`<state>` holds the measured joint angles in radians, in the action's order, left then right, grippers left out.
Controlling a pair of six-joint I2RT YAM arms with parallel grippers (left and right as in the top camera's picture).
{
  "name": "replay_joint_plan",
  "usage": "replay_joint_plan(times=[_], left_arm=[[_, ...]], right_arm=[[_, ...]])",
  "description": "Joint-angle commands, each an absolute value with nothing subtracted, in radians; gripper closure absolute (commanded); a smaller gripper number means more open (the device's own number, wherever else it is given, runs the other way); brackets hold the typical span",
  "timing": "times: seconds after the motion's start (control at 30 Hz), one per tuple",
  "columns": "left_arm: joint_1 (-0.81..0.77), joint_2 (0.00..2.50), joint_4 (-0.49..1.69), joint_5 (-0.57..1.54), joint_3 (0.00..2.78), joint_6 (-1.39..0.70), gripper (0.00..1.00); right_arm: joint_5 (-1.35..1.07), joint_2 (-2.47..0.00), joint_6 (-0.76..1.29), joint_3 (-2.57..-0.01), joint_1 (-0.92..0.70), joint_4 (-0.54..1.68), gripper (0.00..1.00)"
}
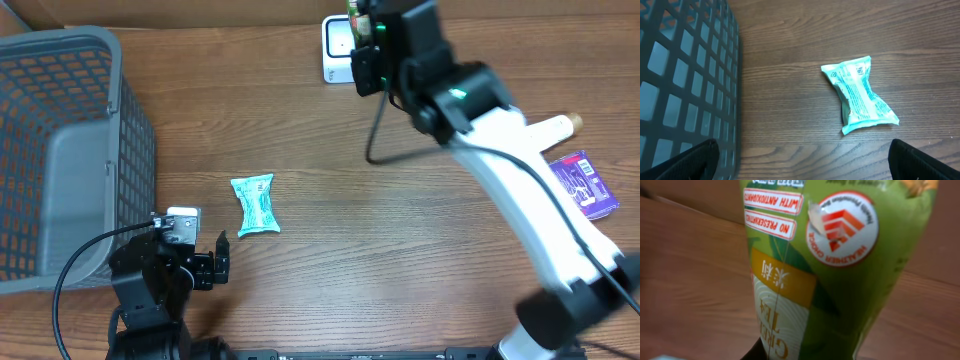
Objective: Scan the item barcode
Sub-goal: 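Hold the tea pouch's barcode side against the white scanner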
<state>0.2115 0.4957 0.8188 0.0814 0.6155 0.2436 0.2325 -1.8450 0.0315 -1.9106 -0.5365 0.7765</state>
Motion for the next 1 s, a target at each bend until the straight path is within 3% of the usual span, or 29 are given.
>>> replay_joint_plan(times=[0.0, 0.4, 0.57, 0.97], left_arm=[[0.216, 0.495, 0.816, 0.077, 0.617, 0.262, 0.01], [0.216, 0.495, 0.816, 0.077, 0.617, 0.262, 0.01], [0.216, 0.495, 0.815, 0.077, 0.617, 0.262, 0.00], [0.216, 0.495, 0.816, 0.077, 0.617, 0.262, 0.00]], right_arm=[[0.469, -1.930, -0.036, -1.925, -0.549, 0.696, 0.92], [0.505, -2.219, -0.499, -1.925, -0.522, 0.211, 0.96], [0.505, -2.304, -0.717, -1.925, -0.509, 0.121, 0.96], [0.485, -2.374, -0.742, -1.925, -0.456, 0.114, 0.96]])
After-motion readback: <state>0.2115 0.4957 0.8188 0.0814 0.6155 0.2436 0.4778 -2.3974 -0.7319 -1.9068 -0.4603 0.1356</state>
